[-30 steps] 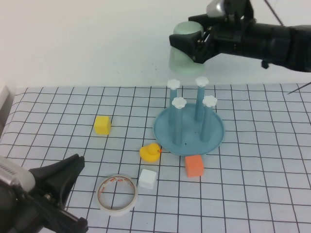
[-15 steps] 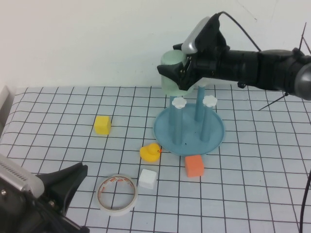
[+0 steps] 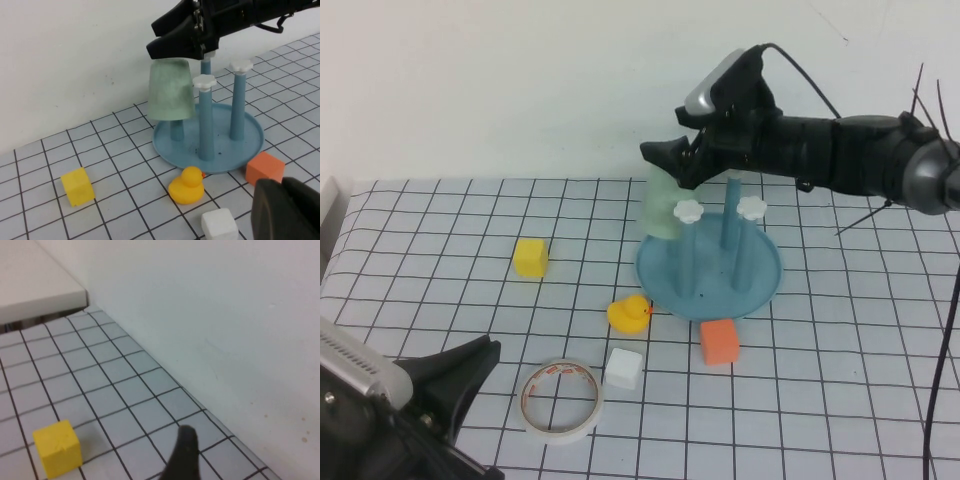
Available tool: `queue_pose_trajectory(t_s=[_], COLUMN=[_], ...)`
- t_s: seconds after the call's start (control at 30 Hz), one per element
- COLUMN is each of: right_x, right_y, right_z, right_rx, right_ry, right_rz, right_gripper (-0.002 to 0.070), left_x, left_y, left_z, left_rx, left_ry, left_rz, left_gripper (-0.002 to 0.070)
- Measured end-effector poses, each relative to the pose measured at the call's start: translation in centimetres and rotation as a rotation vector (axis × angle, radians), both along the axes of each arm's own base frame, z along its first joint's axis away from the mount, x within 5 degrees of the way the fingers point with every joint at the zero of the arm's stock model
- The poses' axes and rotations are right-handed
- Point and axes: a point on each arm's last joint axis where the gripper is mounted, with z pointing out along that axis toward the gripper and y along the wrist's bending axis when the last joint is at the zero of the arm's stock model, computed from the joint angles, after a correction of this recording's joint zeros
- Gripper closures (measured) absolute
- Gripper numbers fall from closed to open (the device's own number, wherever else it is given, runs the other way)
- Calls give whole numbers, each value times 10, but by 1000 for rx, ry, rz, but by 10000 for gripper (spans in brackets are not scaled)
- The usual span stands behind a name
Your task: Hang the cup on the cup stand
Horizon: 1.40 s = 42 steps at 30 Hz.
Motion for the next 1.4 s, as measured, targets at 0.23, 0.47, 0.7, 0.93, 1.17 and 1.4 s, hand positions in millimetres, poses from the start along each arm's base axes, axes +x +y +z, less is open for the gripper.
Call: queue_pose_trajectory(t_s=[0.23, 0.47, 0.7, 0.93, 1.17, 1.4], right_x=[-3, -35, -84, -153, -235, -330], right_y=[-1, -34, -77, -94, -116, -140], right_z=[22, 100, 169, 206, 225, 222], right_rx=[128, 163, 190, 144, 132, 160], right_ry=[104, 243, 260, 163, 0, -161], right_rz=[-48, 85, 251, 192, 22, -128], right_gripper=[99, 587, 658, 661, 662, 663], left_x=[-1, -28, -60, -75, -77, -77], left_y=[1, 11, 29, 39, 41, 41], left_z=[0, 3, -18, -42, -42, -42], left_rx=[8, 75, 24, -43, -51, -56], left_ry=[-4, 35, 14, -6, -26, -26], left_rz=[-4, -81, -96, -90, -89, -88], left_gripper=[676, 676, 676, 676, 676, 676])
